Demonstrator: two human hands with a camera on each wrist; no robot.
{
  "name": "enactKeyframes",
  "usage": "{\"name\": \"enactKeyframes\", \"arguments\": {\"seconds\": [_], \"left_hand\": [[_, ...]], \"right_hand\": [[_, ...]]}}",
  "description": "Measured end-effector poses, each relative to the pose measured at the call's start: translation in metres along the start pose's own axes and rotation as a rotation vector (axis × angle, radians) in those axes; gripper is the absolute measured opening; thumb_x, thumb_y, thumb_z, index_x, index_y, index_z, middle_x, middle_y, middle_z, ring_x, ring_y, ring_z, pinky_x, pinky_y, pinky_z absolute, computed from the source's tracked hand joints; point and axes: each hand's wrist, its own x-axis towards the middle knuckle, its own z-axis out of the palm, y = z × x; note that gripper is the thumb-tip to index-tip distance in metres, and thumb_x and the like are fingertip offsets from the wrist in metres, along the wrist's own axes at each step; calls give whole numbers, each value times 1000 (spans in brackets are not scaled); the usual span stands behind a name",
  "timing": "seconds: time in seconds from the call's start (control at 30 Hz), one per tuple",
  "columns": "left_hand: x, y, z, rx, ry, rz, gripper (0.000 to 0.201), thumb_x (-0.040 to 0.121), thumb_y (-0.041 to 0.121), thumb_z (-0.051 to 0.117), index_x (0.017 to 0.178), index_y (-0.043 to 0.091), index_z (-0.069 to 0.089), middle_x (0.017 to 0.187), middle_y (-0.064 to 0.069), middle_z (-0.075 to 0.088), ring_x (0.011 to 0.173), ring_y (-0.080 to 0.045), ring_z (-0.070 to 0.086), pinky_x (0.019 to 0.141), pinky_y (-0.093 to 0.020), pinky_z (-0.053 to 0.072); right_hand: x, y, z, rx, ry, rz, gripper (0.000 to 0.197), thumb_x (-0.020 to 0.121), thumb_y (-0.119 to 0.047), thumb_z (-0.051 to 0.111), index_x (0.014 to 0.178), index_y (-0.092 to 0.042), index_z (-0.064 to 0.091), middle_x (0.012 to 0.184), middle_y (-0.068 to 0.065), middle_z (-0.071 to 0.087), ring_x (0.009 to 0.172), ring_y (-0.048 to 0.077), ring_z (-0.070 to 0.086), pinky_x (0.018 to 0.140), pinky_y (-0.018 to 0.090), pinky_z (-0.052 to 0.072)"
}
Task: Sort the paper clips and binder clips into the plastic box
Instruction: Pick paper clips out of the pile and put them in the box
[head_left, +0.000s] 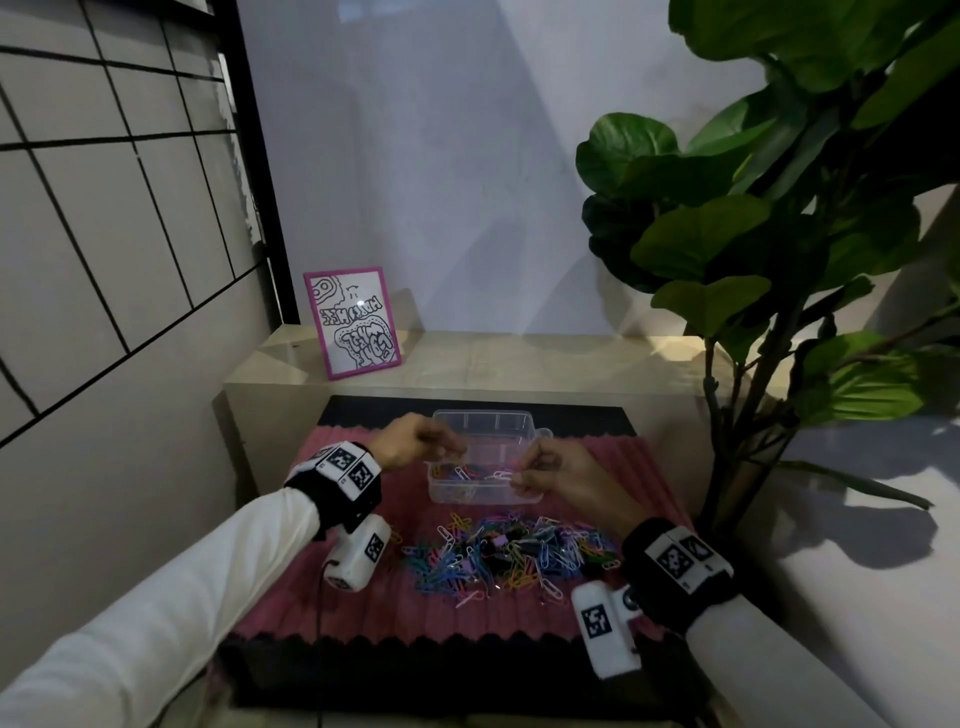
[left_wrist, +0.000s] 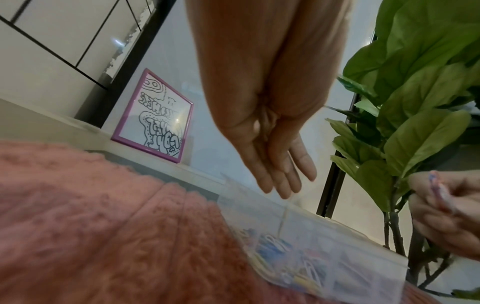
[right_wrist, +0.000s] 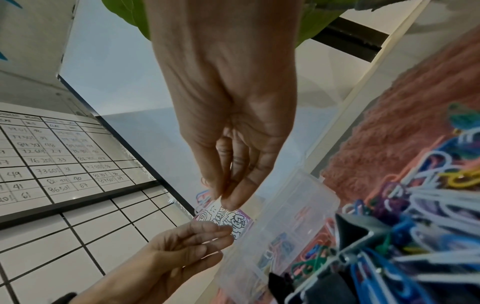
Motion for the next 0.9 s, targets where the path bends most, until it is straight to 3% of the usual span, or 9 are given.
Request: {"name": "enactKeyframes", "arguments": {"seconds": [0.1, 0.2, 0.3, 0.37, 0.5, 0.63, 0.67, 0.77, 0.9], "left_hand": [[-11, -8, -4, -22, 56, 3, 34, 84, -16, 44, 109, -1, 61, 106, -5, 65, 85, 7, 65, 76, -12, 52], [-27, -11, -11, -73, 108, 3, 38, 83, -18, 43, 114, -2, 58, 103, -1, 65, 86, 6, 65, 78, -12, 52], [-50, -16, -15, -105, 186, 1, 35, 84, -12, 49, 109, 10, 60, 102, 5, 65, 86, 11, 62, 75, -6, 49], [-67, -21, -16, -100, 218, 11, 35, 84, -9, 52, 99, 22, 62, 96, 13, 66, 84, 6, 64, 73, -8, 50], [-98, -30, -8, -84, 124, -33, 30, 86, -4, 53, 91, 24, 63, 77, 19, 71, 75, 2, 65, 72, -11, 51], [-106, -32, 6, 159, 70, -74, 21, 83, 6, 61, 96, 21, 65, 94, 8, 68, 78, 11, 60, 76, -6, 45], [-105, -31, 10, 248, 59, -85, 22, 83, 8, 62, 102, 17, 64, 100, 3, 67, 83, 9, 59, 77, -8, 43], [-102, -29, 22, 497, -18, -146, 43, 79, 20, 67, 120, 13, 54, 117, -8, 58, 108, -18, 52, 87, -24, 38], [-99, -28, 32, 538, -67, -176, 50, 75, 26, 71, 120, 14, 52, 118, -12, 50, 110, -26, 48, 88, -27, 39]], "right_hand": [[7, 0, 4, 22, 9, 6, 10, 80, 2, 65, 79, -4, 58, 75, 9, 65, 68, 16, 65, 65, 22, 55], [20, -6, 10, -13, 34, -7, 8, 80, 3, 65, 81, -1, 58, 76, 11, 65, 67, 17, 65, 65, 22, 56], [37, -13, 14, -95, 70, 3, 13, 78, 1, 68, 75, -7, 58, 73, 9, 65, 63, 15, 65, 66, 25, 57], [49, -17, 17, -190, 84, 3, 14, 79, -1, 68, 74, -10, 58, 72, 8, 66, 63, 14, 66, 66, 24, 57], [69, -18, 30, -522, 67, -22, 19, 80, -3, 66, 70, -17, 57, 71, 5, 66, 66, 16, 65, 71, 33, 58], [81, -16, 48, -735, 24, -16, 9, 83, -1, 58, 85, -5, 66, 87, 10, 70, 80, 22, 66, 75, 32, 54], [83, -15, 50, -779, 2, -16, 12, 84, -1, 56, 88, -2, 67, 92, 12, 70, 86, 24, 66, 76, 31, 52], [86, -14, 53, -891, -53, -27, 20, 86, -2, 51, 95, -1, 69, 103, 14, 70, 95, 24, 64, 86, 34, 51], [77, -20, 61, -912, -113, -139, 19, 89, -7, 53, 100, -5, 68, 101, 13, 70, 91, 23, 65, 84, 35, 52]]}}
